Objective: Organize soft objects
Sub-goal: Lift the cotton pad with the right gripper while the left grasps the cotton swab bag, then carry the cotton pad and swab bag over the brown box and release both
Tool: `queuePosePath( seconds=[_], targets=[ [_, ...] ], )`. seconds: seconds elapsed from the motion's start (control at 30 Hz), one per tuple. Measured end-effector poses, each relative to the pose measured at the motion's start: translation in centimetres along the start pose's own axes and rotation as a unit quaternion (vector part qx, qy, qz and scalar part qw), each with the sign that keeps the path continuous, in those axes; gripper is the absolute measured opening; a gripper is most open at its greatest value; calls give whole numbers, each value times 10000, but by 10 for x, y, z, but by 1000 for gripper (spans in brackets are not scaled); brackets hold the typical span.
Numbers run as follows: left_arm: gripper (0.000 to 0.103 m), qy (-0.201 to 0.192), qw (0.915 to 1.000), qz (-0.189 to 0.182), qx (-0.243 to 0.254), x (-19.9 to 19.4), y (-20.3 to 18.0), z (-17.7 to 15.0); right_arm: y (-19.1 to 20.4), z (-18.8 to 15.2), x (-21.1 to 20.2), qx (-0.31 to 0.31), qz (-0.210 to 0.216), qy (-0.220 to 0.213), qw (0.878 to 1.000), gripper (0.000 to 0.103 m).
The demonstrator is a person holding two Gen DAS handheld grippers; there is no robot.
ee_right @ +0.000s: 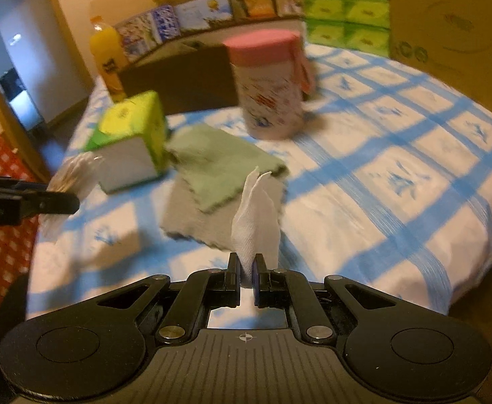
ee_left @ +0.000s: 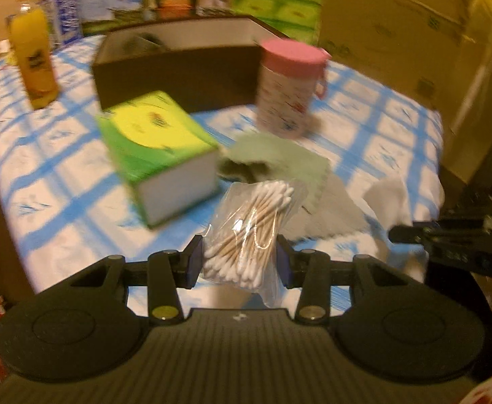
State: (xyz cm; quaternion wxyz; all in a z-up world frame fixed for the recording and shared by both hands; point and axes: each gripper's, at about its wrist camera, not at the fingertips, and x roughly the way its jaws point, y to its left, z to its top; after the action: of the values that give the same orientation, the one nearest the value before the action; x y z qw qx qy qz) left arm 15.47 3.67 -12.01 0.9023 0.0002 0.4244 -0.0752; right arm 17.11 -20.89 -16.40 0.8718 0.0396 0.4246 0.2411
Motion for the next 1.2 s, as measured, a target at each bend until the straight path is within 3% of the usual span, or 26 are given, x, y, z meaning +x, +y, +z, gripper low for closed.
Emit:
queuePosePath(
  seconds=[0.37,0.7,0.93,1.2],
  targets=[
    [41,-540,9976,375,-224,-23,46,48,25,63,-9,-455,574,-392,9965,7],
    [41,-1015,9940,411,87,-13,68,130,30,165,14,-651,928,-914,9893,7],
    [41,-1140,9924,380,273,16,74,191,28,238,47,-636,973,-1092,9872,7],
    [41,-883,9952,289,300,72,86,240,13,289,100,-534,872,-758,9919,7]
  ],
)
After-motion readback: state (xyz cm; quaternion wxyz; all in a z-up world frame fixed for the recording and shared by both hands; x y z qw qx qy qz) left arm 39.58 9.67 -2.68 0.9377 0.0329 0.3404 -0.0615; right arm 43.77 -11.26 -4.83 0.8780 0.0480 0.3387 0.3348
